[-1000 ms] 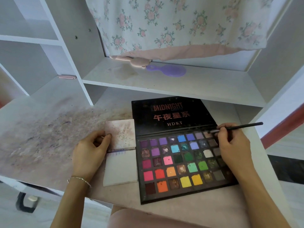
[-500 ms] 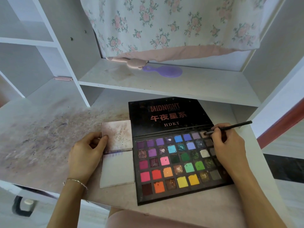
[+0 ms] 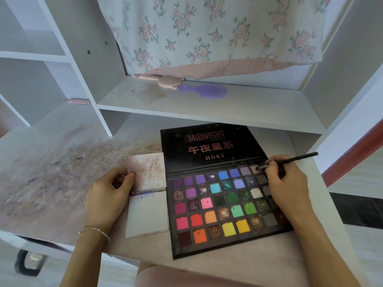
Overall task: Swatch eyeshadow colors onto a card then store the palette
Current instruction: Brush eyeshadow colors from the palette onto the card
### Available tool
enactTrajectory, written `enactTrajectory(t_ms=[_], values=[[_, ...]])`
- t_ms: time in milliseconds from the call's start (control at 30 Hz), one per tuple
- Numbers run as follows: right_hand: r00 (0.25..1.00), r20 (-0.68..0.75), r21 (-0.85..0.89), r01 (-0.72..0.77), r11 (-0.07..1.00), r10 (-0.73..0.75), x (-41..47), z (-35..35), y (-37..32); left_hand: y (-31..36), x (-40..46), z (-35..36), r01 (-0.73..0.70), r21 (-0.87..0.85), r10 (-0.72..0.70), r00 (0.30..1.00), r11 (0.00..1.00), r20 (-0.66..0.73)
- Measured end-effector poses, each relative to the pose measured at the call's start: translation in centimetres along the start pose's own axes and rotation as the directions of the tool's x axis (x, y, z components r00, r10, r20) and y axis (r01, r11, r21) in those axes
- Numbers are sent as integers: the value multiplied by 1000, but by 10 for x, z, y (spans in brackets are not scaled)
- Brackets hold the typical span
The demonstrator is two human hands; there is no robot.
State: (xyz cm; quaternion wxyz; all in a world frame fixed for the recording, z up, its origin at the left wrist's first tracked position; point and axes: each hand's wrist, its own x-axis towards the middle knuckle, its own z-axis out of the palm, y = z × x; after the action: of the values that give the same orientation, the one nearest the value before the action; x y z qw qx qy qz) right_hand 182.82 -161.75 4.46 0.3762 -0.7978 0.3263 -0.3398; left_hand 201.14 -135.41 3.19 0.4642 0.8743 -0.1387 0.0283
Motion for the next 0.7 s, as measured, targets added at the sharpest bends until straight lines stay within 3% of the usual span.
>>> enactTrajectory(t_ms=[200,333,500,700], values=[[999,43,135,-11,991,5,-6,6,-17,-1,1,0,10,-2,-10,1000,1000,0],[979,201,253,-39,967,-13,-20,28,-39,-1,0,-1,15,6,-15,1000,1000,-8],[959,274,421,-49,906,-76,-36,61,-65,0,0,-1,27,21,-27,1000,999,-11],[866,466,391,-20,920,-179,-45,92,-82,-1,0,-1,30,15,-30,1000,999,10]])
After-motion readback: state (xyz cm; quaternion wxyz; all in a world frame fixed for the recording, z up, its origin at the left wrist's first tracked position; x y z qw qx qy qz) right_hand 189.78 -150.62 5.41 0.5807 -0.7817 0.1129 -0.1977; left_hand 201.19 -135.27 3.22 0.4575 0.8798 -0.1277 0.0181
